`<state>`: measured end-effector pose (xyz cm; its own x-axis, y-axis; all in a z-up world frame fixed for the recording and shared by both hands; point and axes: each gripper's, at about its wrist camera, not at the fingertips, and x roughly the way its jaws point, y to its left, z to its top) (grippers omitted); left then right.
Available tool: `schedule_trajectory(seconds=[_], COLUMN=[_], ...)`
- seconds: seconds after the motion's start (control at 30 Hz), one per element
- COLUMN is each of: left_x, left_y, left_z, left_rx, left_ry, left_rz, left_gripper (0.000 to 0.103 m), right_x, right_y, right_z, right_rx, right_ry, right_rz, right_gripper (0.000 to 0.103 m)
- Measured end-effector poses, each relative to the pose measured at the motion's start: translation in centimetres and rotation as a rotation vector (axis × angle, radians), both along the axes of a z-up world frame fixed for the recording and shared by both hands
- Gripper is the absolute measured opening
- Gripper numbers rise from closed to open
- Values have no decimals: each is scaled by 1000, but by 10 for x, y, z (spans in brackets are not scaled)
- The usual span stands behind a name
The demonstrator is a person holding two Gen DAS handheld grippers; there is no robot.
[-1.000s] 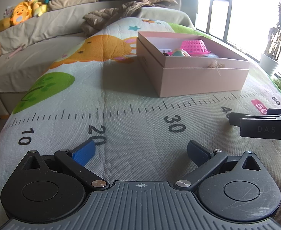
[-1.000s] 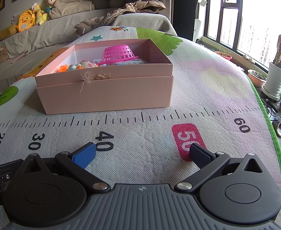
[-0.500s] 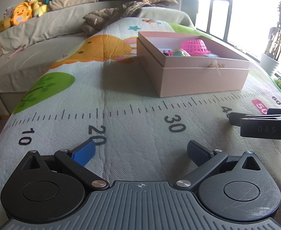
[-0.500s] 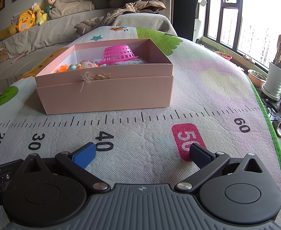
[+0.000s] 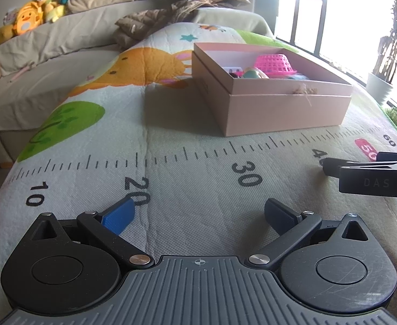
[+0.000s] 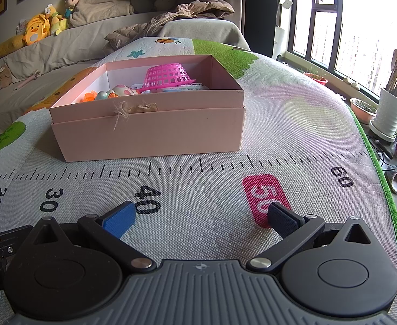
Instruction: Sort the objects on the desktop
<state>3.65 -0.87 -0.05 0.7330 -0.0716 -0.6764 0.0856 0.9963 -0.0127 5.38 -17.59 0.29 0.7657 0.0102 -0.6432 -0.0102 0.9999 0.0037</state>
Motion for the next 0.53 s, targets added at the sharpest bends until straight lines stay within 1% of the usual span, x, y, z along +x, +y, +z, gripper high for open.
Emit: schedule_trajectory(seconds=[0.53], left_x=[0], left_y=[-1], left_z=[-1], left_rx=[1], left_ry=[-3], left_rz=[-1], left_gripper=[103], right_x=[0], right_y=[0], right_z=[0], right_rx=[0], right_ry=[0], right_rz=[0], right_gripper=[103])
